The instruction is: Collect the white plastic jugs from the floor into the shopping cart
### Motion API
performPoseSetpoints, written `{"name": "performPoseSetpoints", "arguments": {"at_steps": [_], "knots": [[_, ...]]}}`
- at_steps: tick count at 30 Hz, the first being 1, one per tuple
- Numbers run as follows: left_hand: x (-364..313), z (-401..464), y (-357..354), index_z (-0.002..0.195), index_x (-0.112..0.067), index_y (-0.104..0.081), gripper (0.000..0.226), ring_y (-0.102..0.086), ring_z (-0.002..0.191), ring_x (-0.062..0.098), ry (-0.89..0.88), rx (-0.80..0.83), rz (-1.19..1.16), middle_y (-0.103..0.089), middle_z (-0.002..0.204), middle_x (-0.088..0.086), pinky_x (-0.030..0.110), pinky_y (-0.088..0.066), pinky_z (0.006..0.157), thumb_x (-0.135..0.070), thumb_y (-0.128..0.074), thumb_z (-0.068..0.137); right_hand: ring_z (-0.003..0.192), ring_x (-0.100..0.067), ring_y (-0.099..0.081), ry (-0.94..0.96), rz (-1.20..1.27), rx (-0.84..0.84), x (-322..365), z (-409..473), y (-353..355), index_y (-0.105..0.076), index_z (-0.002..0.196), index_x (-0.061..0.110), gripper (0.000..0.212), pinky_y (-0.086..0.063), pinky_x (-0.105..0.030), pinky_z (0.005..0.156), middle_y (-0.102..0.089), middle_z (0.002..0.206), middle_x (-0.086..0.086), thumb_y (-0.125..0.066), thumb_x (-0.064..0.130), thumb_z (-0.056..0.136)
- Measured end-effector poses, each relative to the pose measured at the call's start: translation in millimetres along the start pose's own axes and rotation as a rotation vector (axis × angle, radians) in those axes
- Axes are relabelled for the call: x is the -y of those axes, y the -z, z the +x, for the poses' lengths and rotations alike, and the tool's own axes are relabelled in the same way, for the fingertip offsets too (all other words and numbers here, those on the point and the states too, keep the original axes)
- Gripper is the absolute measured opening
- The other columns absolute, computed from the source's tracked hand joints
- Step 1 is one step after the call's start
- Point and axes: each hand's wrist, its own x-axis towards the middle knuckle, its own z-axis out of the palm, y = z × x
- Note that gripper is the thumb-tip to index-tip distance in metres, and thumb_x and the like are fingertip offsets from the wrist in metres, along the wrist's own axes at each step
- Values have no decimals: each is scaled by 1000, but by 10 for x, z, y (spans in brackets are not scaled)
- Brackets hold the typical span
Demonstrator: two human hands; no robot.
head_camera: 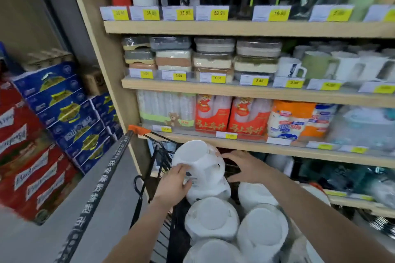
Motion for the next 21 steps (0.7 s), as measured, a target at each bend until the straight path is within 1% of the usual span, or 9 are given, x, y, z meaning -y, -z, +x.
{"name": "performPoseSetpoints", "arguments": {"at_steps": [2, 4, 7, 10, 13, 15, 17, 18, 21], "knots": [[-191, 62, -41, 133, -16, -48, 43, -55, 111, 21, -66, 30, -44, -51, 130, 0, 34, -44, 91, -35, -47, 94, 134, -23, -32, -59, 4, -33, -115, -316, -20, -31, 144, 31, 68, -35, -38, 106, -35, 144, -2, -64, 38, 85], [-447, 114, -141, 131, -17, -49, 47, -56, 110, 22, -127, 76, -102, -53, 125, 0, 37, -47, 87, -42, -42, 91, 131, -21, -38, -125, 0, -54, -282, -649, -69, -36, 142, 26, 59, -35, -33, 104, -41, 142, -2, -60, 37, 89], [-971, 169, -316, 130, -20, -48, 39, -57, 106, 20, -212, 173, -158, -57, 118, -1, 34, -47, 85, -35, -49, 94, 128, -18, -42, -259, 64, -38, -545, -1225, -150, -40, 140, 21, 53, -35, -28, 102, -43, 142, 1, -57, 35, 92], [-1572, 166, -474, 121, -21, -52, 32, -59, 92, 18, -320, 315, -207, -60, 99, -4, 34, -48, 82, -33, -57, 91, 110, -19, -54, -377, 225, -90, -818, -1806, -249, -50, 130, 19, 42, -44, -28, 92, -55, 124, -3, -60, 30, 91], [-2173, 114, -611, 110, -20, -55, 22, -59, 80, 13, -422, 438, -295, -57, 83, -12, 35, -51, 80, -30, -59, 91, 91, -12, -56, -475, 358, -210, -1065, -2352, -371, -52, 128, 20, 41, -42, -19, 80, -56, 104, 6, -62, 30, 90], [-2572, 60, -716, 107, -20, -57, 17, -57, 74, 7, -448, 459, -365, -57, 80, -15, 30, -51, 78, -26, -59, 91, 91, -9, -56, -518, 442, -322, -1225, -2712, -444, -56, 123, 17, 35, -42, -14, 77, -58, 102, 6, -62, 25, 90], [-2974, -2, -840, 103, -23, -57, 12, -55, 71, 4, -453, 475, -453, -57, 80, -13, 23, -47, 72, -22, -59, 91, 88, -7, -58, -546, 505, -424, -1404, -3091, -497, -61, 117, 16, 27, -48, -19, 81, -61, 101, 6, -60, 22, 91], [-3175, -23, -909, 101, -25, -57, 10, -56, 72, 4, -466, 480, -483, -58, 81, -12, 20, -47, 69, -22, -59, 91, 84, -5, -59, -555, 530, -480, -1514, -3279, -524, -63, 114, 16, 23, -49, -19, 80, -63, 99, 6, -59, 21, 92], [-3811, -57, -1124, 98, -28, -57, 9, -58, 76, 5, -526, 503, -537, -64, 88, -4, 16, -45, 68, -21, -60, 91, 74, -6, -61, -613, 617, -626, -1920, -3846, -593, -65, 102, 18, 12, -45, -12, 68, -67, 87, 3, -58, 19, 93]]}}
